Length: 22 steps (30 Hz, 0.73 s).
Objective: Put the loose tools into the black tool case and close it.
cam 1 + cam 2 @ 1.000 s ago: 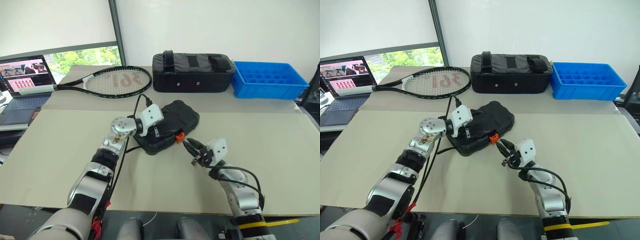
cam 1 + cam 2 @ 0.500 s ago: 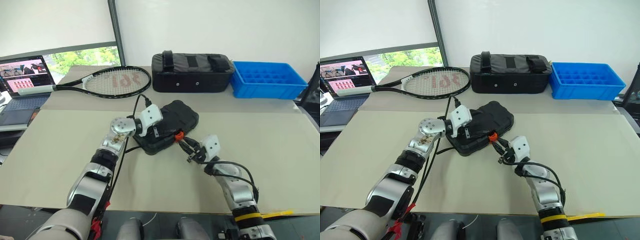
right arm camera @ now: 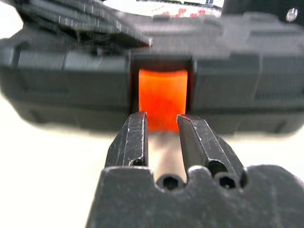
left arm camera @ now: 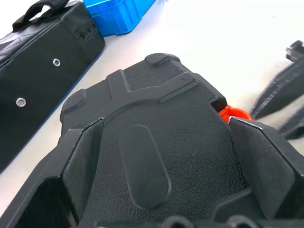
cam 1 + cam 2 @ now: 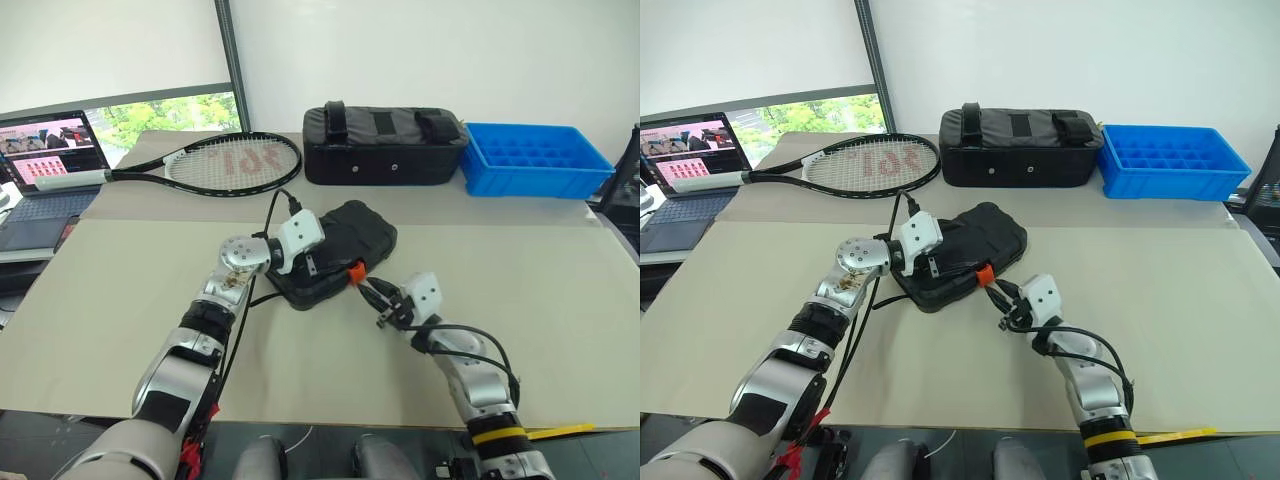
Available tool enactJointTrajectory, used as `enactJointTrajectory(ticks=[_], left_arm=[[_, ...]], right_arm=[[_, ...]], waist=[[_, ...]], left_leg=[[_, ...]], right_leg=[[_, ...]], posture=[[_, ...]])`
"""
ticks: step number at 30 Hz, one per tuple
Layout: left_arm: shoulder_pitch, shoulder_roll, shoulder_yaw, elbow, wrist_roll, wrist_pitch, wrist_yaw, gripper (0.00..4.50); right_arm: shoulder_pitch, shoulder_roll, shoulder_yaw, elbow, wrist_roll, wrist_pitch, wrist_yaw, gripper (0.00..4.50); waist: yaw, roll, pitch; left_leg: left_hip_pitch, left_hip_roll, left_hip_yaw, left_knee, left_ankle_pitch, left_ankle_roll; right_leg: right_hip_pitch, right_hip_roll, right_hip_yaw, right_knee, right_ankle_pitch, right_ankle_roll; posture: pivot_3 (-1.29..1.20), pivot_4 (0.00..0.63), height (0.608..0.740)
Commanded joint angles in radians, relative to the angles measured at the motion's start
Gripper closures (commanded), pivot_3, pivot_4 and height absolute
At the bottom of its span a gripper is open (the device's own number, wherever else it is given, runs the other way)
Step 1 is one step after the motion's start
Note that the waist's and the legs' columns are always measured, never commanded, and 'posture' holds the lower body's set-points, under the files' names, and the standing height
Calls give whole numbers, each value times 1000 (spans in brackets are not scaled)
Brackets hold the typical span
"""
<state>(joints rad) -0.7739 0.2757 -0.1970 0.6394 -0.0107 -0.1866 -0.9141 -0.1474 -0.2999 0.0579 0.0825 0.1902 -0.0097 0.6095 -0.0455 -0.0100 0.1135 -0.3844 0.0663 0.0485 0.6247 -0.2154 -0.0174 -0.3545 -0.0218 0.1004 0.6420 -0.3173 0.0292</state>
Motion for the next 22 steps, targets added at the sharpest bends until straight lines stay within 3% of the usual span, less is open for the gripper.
enactJointTrajectory(ticks=[1, 4, 5, 7, 14, 22], left_arm=[[128, 53, 91, -140, -93, 145, 11, 0], [247, 86, 177, -342, -181, 277, 57, 0], [294, 102, 189, -404, -189, 309, 70, 0], [411, 143, 236, -511, -212, 361, 92, 0], [689, 214, 368, -676, -256, 387, 162, 0], [805, 212, 372, -683, -235, 345, 196, 0]], right_arm=[[32, -106, -113, -62, 124, 19, 122, 3249], [51, -197, -181, -51, 204, 29, 227, 3249], [49, -219, -201, -41, 220, 35, 246, 3016], [39, -282, -250, 3, 241, 29, 299, 2523], [63, -414, -311, 170, 229, -75, 471, 145], [75, -428, -333, 217, 255, -85, 548, 21]], waist=[[-3, 0, 0], [-4, 1, 2], [-6, 1, 2], [-7, 0, 3], [9, -1, 6], [20, -2, 9]], left_leg=[[0, 0, 0, 0, 0, 0], [0, 1, 1, -2, -1, 1], [0, 1, 1, -2, -1, 1], [1, 1, 1, -3, -1, 1], [3, 0, 2, -2, -1, 1], [1, -1, 3, -3, -1, 1]], right_leg=[[0, 0, 0, 0, 0, 0], [0, 0, 1, 0, 1, -2], [0, 0, 1, 0, 2, -4], [0, 1, 1, 0, 2, -5], [1, -4, 0, -1, 2, -6], [0, -5, 0, -3, 3, -7]], posture=[[0, 150, 708], [0, 150, 708], [0, 150, 708], [0, 150, 708], [0, 150, 708], [0, 150, 708]])
